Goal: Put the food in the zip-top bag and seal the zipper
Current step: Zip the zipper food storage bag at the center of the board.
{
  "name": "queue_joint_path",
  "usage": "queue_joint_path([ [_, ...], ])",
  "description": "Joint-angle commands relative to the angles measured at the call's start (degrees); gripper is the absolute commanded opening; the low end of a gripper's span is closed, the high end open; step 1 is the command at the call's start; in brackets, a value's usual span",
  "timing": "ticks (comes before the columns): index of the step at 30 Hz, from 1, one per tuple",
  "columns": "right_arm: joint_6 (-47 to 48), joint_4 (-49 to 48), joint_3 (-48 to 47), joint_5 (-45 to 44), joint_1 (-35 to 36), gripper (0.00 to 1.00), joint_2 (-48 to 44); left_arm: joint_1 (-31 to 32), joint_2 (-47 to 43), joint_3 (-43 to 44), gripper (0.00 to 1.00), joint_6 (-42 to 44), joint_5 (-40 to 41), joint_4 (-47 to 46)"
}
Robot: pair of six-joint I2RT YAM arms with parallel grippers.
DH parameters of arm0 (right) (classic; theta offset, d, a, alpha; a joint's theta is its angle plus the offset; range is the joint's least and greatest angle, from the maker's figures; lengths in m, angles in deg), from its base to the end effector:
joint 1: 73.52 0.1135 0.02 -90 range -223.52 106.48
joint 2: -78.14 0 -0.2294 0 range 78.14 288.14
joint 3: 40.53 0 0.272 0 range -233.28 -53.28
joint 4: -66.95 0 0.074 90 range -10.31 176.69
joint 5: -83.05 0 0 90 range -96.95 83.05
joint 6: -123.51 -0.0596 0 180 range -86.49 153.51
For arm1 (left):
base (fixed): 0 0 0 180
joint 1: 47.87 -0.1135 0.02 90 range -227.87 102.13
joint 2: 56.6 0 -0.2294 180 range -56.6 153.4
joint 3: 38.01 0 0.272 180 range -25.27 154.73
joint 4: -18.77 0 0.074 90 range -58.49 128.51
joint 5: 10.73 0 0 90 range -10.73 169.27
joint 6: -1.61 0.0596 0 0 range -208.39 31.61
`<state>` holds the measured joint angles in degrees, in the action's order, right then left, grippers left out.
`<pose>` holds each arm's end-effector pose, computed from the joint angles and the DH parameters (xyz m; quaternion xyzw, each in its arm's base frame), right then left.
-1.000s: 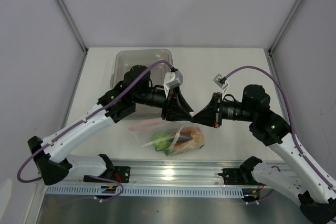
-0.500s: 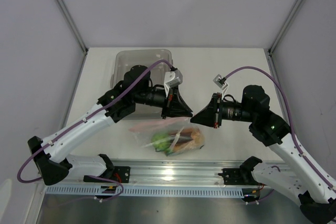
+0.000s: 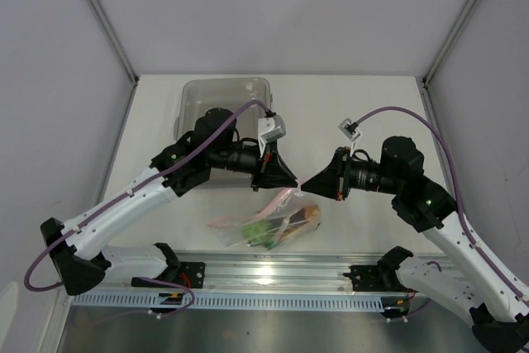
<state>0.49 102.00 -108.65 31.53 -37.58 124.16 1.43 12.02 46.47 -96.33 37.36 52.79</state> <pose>0.1647 0.1652 0.3539 -0.2240 0.7332 0.5454 0.3388 0.1723 -0.2613 0.3646 0.4634 0.6335 -0.5167 0.3422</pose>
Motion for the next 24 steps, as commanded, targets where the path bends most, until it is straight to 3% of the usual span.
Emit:
queue_joint_path([
  [1,-0.65,-4.02,-1.14,-2.0,-0.88,0.0,-1.2,-0.26,-3.31,-1.43,0.0,1.62,-0.1,6.14],
  [7,-0.21,-3.5,-1.31,-2.36,-0.96,0.0,-1.46,-0.34,-6.04,-1.78,0.01,0.13,-1.42,6.67],
  [12,3.56,-3.06,-1.58,5.71,-1.05,0.0,0.82,-0.69,-5.52,-1.0,0.01,-0.93,-2.12,6.41],
  [16,8.14,0.54,-2.28,10.04,-0.7,0.3,2.94,-0.78,-4.46,-0.11,0.0,-1.37,-3.26,5.88],
  [19,8.32,-1.38,-1.23,12.67,0.17,0.46,2.85,-0.7,-3.93,0.41,0.0,-1.46,-3.44,5.62],
  [24,7.97,-4.11,0.27,12.76,2.99,0.46,3.64,-0.78,-2.97,1.29,0.01,-1.55,-3.79,5.44],
])
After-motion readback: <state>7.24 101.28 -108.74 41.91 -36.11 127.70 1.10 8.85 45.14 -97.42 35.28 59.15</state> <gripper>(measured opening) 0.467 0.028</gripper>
